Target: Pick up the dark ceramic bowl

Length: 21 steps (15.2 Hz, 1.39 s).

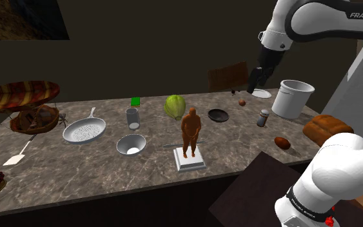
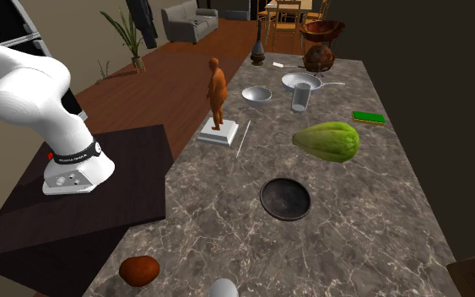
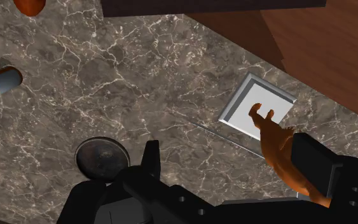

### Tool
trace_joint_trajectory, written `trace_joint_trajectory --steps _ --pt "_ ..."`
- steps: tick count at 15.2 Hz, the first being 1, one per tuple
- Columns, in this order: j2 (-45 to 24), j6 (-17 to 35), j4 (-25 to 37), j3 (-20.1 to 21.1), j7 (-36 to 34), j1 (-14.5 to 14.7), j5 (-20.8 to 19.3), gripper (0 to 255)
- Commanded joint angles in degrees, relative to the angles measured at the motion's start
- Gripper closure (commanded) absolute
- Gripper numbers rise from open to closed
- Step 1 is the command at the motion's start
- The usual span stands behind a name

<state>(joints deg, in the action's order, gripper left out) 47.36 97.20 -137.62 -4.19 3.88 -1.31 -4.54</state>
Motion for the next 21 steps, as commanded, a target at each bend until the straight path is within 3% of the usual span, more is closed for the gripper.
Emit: trace_joint_trajectory --steps 1,11,21 --pt "0.0 0.0 0.0 0.0 0.0 0.0 0.0 0" --pt "-18.58 15.79 0.48 -5.1 4.02 -0.66 -2.08 0" --pt "-40.8 27.69 8.36 -9.32 9.18 -0.89 -0.22 0"
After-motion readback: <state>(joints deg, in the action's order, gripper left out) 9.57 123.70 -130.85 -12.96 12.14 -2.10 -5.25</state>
